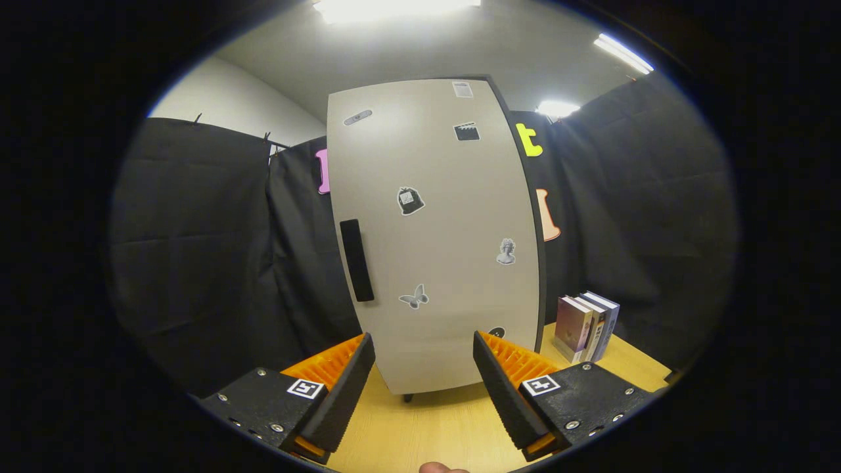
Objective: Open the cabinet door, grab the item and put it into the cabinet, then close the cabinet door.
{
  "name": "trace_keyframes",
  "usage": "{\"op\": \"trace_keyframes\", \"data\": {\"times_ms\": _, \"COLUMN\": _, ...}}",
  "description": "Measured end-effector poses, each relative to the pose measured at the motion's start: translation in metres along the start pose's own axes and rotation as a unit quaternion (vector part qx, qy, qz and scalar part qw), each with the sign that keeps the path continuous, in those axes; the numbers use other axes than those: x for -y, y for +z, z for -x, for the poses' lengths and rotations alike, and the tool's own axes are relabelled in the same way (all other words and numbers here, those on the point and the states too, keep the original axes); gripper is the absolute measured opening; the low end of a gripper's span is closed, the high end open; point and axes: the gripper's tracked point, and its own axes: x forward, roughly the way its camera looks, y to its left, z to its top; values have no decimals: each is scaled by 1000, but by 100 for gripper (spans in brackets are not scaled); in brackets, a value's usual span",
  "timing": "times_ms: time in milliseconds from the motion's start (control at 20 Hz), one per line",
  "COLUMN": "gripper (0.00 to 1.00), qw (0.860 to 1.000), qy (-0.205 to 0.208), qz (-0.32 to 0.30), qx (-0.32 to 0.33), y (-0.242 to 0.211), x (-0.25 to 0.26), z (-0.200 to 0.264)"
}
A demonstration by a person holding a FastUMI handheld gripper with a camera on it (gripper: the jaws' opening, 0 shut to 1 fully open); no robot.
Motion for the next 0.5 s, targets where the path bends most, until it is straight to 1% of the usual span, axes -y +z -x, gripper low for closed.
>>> {"op": "trace_keyframes", "data": {"times_ms": 500, "gripper": 94, "qw": 1000, "qy": 2, "qz": -3, "qx": -1, "y": 0, "x": 2, "z": -3}}
